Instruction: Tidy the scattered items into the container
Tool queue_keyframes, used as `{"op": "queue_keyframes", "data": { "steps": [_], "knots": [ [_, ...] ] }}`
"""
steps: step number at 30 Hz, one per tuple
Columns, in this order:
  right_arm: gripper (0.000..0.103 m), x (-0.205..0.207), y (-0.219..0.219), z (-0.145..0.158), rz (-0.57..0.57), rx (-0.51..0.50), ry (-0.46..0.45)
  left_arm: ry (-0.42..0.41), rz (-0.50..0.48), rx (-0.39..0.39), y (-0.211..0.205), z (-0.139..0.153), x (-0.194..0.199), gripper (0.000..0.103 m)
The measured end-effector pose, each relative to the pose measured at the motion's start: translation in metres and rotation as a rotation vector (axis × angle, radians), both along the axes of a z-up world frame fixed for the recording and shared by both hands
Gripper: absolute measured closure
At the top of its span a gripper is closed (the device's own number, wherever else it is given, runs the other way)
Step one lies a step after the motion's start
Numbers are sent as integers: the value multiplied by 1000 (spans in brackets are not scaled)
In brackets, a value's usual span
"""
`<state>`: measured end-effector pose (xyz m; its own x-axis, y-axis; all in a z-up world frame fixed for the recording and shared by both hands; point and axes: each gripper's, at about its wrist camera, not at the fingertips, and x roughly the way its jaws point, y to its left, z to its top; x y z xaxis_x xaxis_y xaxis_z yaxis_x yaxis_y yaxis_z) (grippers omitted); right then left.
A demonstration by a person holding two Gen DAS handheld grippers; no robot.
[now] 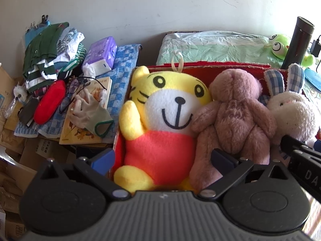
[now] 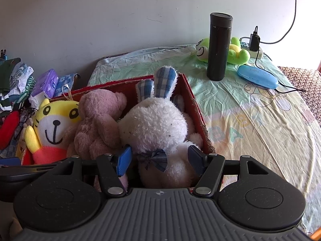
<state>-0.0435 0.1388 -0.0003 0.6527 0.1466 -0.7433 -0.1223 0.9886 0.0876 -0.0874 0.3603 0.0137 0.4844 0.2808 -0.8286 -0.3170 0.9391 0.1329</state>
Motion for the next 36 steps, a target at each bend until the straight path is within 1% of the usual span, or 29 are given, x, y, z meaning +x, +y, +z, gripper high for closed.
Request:
{"op": "queue_keyframes", "data": {
  "steps": [3, 9, 15, 36],
  "knots": [
    [38, -2, -1, 3, -2, -10, -24, -4, 6, -3, 2, 2, -1, 2],
    [38, -5, -1, 5, 1, -20, -32, -2, 6, -13, 2, 3, -6, 2],
    [38, -4, -2, 1, 1, -18, -5, 2, 10, -18, 2, 3, -6, 2],
    [38, -15, 1, 5, 9, -41, -16, 4, 3, -26, -3, 5, -16, 2]
  ]
}}
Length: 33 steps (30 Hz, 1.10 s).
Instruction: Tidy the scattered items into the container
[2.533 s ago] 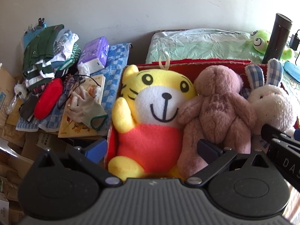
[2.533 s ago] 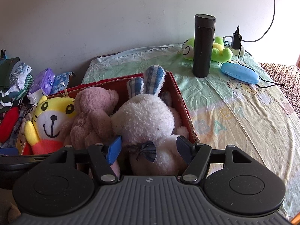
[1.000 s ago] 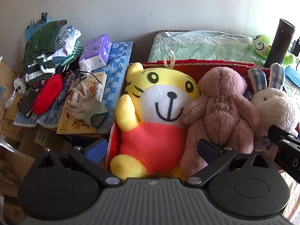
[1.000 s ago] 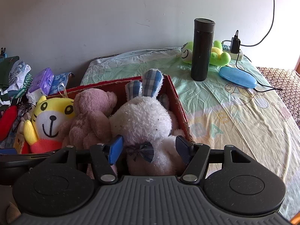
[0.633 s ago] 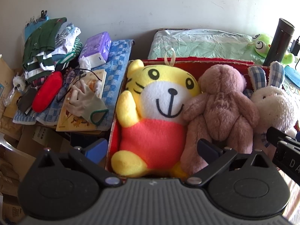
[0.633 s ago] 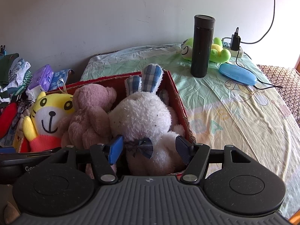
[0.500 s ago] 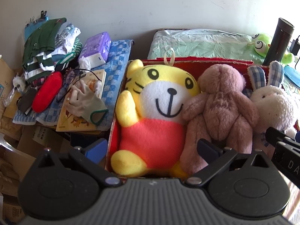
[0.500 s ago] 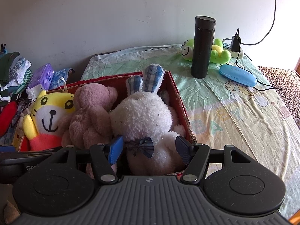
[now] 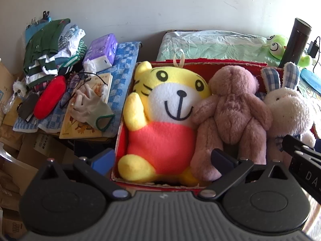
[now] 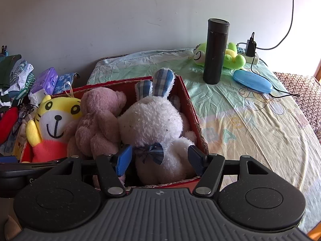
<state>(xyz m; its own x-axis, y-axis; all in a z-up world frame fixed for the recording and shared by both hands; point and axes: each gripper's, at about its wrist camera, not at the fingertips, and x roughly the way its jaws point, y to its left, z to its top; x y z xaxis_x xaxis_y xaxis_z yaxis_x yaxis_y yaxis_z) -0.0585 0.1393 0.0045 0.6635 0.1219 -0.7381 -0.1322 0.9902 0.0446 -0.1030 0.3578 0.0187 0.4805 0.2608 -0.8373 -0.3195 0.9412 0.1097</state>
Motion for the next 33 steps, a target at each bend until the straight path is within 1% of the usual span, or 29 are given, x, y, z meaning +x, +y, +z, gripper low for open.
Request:
{"op": "queue_keyframes", "data": {
  "steps": [8, 19, 26, 33],
  "knots": [
    [38, -13, -2, 4, -6, -9, -13, 1, -7, -10, -5, 2, -14, 2],
    [37, -32, -5, 3, -5, -11, -3, 7, -9, -17, -10, 2, -38, 2],
    [36, -41, -7, 0, 3, -8, 15, 31, 4, -18, -12, -3, -47, 2],
    [36, -40, -7, -8, 16, -12, 53, 78, 13, -35, -12, -14, -47, 2]
  ]
}}
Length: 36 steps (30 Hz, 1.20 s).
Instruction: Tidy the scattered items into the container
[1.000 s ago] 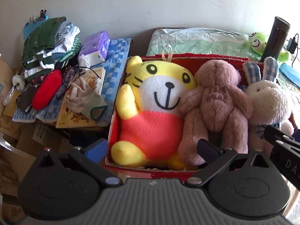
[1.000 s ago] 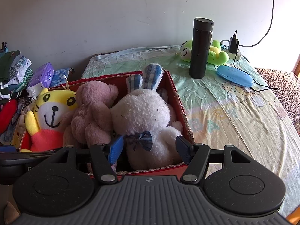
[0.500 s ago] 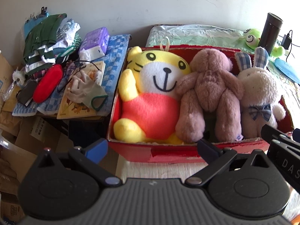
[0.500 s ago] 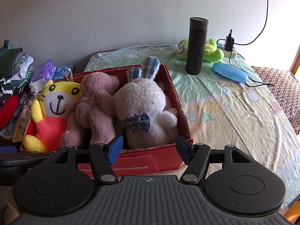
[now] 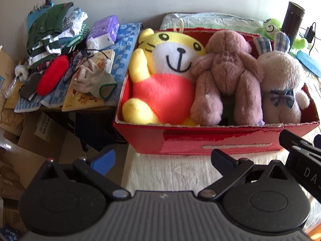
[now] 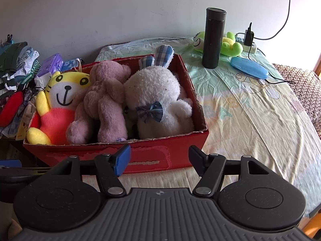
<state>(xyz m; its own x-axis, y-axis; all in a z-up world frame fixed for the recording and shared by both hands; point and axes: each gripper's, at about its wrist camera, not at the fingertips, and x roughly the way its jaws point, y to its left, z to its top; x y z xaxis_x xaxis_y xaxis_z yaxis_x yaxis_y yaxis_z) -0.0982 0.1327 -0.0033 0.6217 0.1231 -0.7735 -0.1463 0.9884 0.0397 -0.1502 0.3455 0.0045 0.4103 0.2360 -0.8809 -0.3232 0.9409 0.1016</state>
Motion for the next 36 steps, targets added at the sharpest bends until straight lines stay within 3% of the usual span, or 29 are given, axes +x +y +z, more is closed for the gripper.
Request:
{"op": "queue_keyframes", "data": {
  "steps": [21, 36],
  "knots": [
    [34, 3, 1, -21, -25, -28, 77, 68, -12, 2, -5, -23, 2, 2],
    [34, -8, 8, -20, -31, -67, 63, 63, -15, -19, -3, -24, -7, 2]
  ]
}}
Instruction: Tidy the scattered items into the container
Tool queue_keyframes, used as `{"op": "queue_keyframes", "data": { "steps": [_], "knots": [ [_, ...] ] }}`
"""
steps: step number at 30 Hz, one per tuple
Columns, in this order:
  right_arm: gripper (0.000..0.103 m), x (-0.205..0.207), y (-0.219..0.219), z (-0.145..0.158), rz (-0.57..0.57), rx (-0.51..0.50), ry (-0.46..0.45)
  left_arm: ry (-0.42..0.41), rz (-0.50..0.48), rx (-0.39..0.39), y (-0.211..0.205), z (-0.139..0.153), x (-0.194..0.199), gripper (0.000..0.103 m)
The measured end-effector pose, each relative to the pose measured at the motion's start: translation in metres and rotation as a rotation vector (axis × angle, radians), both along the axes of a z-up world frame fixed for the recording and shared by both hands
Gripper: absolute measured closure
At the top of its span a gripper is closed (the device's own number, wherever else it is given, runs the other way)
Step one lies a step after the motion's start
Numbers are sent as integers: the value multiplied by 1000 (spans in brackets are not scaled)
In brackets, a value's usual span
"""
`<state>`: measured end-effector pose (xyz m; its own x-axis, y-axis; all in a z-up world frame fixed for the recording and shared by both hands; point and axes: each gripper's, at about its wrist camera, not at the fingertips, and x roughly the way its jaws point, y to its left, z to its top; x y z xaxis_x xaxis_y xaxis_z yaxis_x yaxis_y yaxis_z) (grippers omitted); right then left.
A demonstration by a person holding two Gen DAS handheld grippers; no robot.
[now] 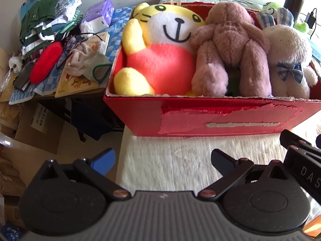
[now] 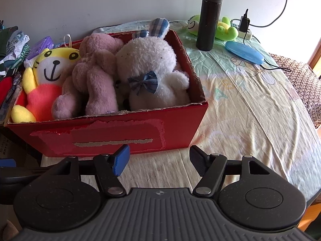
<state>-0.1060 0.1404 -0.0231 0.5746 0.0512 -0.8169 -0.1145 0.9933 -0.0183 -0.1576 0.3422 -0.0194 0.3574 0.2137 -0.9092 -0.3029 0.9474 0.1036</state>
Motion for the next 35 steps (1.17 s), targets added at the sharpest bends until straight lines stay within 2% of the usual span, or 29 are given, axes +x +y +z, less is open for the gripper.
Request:
{"op": "queue_keyframes", "data": {
  "steps": [21, 35],
  "knots": [
    [31, 6, 21, 7, 14, 2, -24, -21, 13, -4, 26, 3, 5, 2],
    [31, 3, 28, 6, -34, 0, -23, -54, -24, -23, 38, 1, 2, 2]
  ]
}}
